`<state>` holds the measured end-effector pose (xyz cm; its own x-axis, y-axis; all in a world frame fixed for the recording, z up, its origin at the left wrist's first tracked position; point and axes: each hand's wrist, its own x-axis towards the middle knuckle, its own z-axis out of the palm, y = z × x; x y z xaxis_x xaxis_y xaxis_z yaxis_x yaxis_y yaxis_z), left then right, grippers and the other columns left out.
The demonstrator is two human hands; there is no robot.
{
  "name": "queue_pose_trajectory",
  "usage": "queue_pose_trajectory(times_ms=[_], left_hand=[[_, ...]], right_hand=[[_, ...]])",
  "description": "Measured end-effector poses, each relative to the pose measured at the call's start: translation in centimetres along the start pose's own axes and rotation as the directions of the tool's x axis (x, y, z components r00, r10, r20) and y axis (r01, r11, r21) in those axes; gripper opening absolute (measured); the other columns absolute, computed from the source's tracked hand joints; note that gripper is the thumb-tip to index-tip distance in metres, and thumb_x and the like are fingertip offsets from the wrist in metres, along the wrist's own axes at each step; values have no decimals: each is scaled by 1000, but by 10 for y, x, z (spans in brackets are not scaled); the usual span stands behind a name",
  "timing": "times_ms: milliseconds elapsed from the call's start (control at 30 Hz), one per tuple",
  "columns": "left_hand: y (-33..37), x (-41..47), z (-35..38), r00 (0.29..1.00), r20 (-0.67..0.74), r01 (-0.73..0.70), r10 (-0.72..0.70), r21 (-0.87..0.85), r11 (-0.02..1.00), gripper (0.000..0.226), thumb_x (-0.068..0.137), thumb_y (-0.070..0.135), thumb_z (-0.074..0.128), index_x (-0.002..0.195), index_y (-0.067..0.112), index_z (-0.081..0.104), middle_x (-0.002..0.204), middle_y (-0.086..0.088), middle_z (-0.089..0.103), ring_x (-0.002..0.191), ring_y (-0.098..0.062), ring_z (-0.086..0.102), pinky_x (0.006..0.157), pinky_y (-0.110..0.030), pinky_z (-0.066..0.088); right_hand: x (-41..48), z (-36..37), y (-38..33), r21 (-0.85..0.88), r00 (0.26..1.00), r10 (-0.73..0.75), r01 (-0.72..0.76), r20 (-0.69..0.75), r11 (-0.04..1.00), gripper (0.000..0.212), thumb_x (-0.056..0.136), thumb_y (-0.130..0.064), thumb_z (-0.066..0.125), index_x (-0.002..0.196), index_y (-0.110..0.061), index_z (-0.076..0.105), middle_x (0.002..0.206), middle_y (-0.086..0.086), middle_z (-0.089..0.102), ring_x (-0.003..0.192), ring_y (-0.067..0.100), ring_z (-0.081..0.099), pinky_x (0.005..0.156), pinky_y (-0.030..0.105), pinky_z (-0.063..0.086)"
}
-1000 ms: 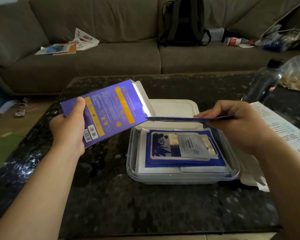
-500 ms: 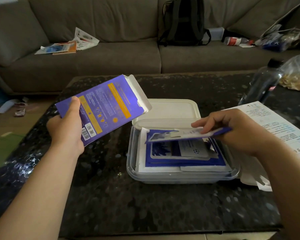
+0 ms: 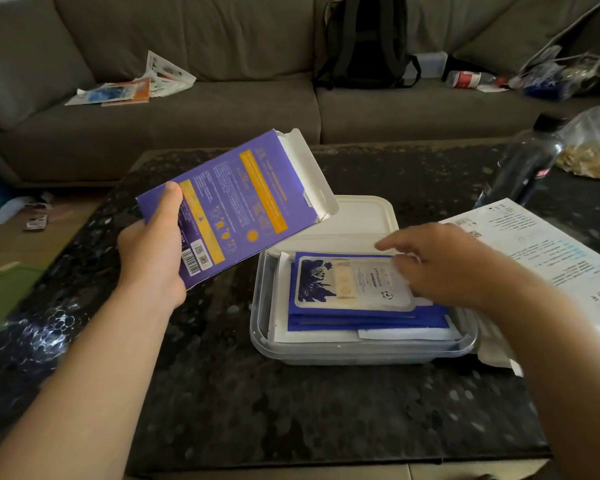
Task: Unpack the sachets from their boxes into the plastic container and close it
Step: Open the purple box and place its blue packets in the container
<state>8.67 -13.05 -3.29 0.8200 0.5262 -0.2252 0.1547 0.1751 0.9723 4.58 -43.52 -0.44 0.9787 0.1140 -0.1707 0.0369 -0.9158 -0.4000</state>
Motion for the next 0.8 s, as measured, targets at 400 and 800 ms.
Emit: queue_pose_trajectory(times_ms=[400,800], left_hand=[[-5,-4,4,998,68,-22,19,52,998,44,90,66,68,111,27,71,89,9,81,78,-13,80,82,-44,64],[-4,-14,9,995,95,-24,18,57,998,39,95,62,65,109,26,72,85,12,81,73,-10,79,71,-36,63]], right_hand=[[19,56,-18,-210,951,-172,228,257,951,71,91,-77,17,154,-51,0,168,-10,7,155,23,6,124,54,7],[14,60,-13,-262,940,-177,257,293,930,66,92,-75,13,150,-57,-13,167,-13,-11,153,22,-16,122,55,-8]])
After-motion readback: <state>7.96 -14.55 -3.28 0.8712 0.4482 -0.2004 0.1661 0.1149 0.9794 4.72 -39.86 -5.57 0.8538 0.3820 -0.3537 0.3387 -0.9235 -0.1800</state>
